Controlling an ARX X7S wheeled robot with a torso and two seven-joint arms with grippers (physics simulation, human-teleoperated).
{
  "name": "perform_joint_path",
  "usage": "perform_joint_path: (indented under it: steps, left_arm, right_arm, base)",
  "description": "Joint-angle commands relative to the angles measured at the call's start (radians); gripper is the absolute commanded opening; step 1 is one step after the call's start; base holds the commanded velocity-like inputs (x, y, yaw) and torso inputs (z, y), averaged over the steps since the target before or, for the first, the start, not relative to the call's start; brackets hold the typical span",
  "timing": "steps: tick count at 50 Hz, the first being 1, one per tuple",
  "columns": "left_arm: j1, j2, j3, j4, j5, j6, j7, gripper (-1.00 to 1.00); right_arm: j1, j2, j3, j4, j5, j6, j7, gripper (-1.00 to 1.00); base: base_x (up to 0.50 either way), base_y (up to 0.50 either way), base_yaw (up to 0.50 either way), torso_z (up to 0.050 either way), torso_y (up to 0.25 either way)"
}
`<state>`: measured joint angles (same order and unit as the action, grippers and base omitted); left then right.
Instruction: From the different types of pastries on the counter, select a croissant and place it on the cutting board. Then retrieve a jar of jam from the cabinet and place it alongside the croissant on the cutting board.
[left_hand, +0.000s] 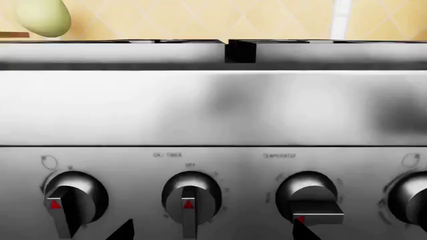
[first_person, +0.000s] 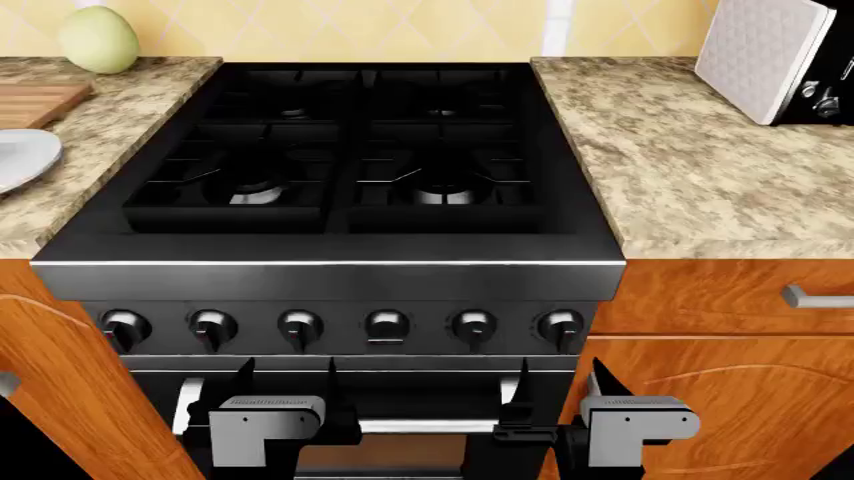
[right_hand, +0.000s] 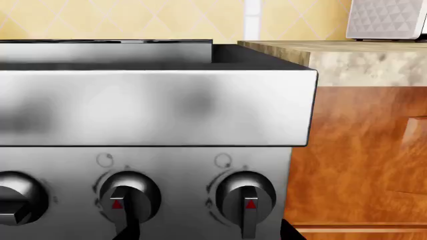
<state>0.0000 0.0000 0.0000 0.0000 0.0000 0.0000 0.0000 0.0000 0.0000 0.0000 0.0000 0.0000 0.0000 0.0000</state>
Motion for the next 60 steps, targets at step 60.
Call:
perform_joint_path:
  steps: [60]
  left_arm:
    - [-0.015, -0.107, 0.122, -0.009, -0.131, -0.004, -0.1, 1.0]
  right_arm:
    - [0.013, 0.109, -0.135, 0.004, 0.083, 0.016, 0.13, 1.0]
  base:
    - [0.0, 0.3, 0.0, 0.0, 0.0]
